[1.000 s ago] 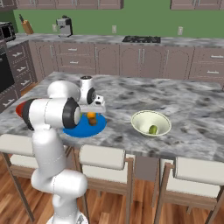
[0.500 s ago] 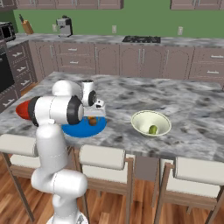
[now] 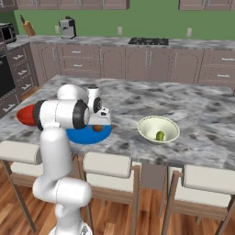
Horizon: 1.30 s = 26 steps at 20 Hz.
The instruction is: Take the fruits from the plate on the dining counter and place two fruits in each bowl.
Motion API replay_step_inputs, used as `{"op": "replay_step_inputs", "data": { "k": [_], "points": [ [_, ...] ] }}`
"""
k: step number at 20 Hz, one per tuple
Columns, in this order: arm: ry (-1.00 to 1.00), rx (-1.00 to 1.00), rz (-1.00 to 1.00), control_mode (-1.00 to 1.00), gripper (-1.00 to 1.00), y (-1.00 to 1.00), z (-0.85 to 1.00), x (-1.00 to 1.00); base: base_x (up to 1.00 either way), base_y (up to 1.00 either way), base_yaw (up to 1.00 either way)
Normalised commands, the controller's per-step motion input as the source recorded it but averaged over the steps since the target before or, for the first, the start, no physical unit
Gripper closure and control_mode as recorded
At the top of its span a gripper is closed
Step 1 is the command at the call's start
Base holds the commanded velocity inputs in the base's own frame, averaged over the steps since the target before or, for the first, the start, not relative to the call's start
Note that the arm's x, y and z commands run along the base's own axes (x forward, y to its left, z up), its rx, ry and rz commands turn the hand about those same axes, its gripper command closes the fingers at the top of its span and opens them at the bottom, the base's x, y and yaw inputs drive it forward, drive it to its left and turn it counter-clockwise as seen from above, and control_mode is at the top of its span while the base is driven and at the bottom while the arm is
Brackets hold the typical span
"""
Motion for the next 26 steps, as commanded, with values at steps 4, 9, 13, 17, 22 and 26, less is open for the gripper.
{"op": "replay_step_inputs", "data": {
  "k": [4,9,13,17,22,26],
  "points": [
    [0.05,0.0,0.0,-1.0,1.0,0.0,-0.07,0.0,0.0,0.0,0.0],
    [-0.02,0.0,-0.03,-1.0,1.0,-0.01,0.09,-0.17,0.0,0.0,0.0],
    [-0.16,-0.12,-0.12,-1.0,1.0,-0.14,0.73,-0.66,0.0,0.0,0.0],
    [-0.03,-0.16,-0.23,-1.0,1.0,-0.61,0.98,-0.25,0.0,0.0,0.0],
    [-0.01,-0.13,-0.13,-1.0,1.0,-0.92,0.71,-0.01,0.0,0.0,0.0],
    [-0.01,-0.05,-0.1,-1.0,1.0,-1.0,0.13,-0.01,0.0,0.0,0.0]
  ]
}}
